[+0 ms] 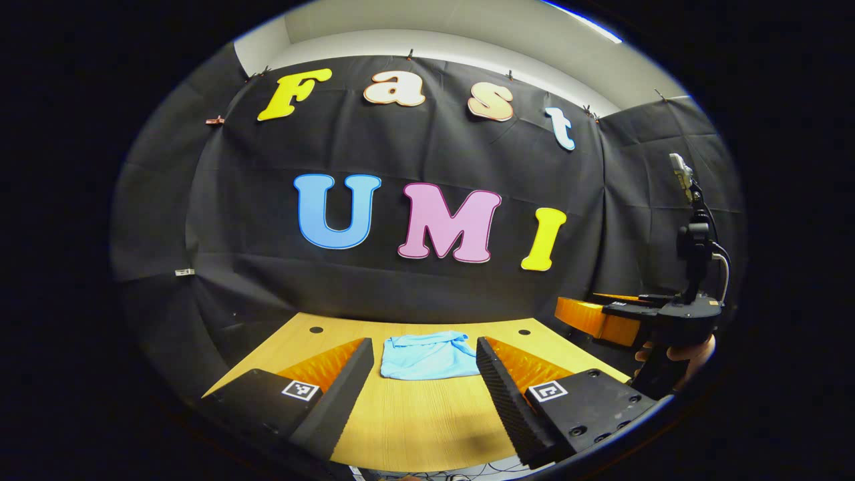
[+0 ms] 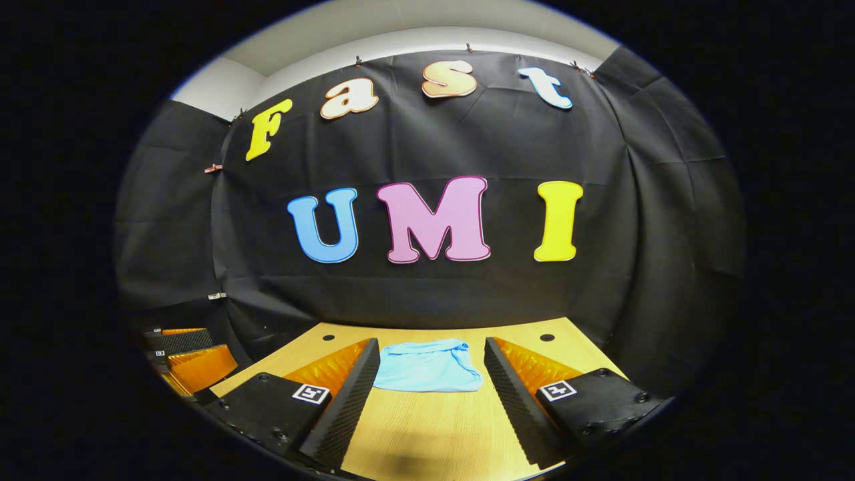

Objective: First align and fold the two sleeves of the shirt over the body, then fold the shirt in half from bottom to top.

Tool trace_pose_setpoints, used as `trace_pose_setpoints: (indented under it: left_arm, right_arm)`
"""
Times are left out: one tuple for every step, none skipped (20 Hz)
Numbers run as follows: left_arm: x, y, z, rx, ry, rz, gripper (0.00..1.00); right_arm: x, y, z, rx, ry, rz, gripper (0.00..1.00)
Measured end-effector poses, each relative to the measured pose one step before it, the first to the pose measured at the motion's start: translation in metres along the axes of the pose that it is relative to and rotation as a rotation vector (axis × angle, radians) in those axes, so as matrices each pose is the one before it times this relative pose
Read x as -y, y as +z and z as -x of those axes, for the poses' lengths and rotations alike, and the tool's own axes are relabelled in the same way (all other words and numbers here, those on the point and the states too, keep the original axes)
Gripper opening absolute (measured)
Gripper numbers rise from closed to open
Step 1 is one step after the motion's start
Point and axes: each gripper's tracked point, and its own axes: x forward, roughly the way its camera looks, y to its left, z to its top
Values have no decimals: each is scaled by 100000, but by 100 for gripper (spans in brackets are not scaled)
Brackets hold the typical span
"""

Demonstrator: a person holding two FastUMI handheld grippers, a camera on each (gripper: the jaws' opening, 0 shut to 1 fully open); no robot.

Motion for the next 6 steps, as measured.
trace_pose_setpoints:
  left_arm:
    - [180,-121,708,429,285,-616,98]
    - [-163,43,594,-12,1165,-1218,98]
    - [-179,-212,320,99,722,-1177,98]
    - [143,63,444,184,141,-430,98]
    - [143,76,355,179,-288,200,98]
    - [45,-107,144,170,-110,-29,98]
  right_arm:
    - [139,-102,478,-1004,-314,643,97]
    - [182,-241,837,-1186,-280,471,97]
    - [98,-228,1179,-732,92,423,97]
    - [190,76,678,6,-289,479,98]
    - [297,245,221,630,-630,690,97]
    - [288,57,234,406,-568,734,98]
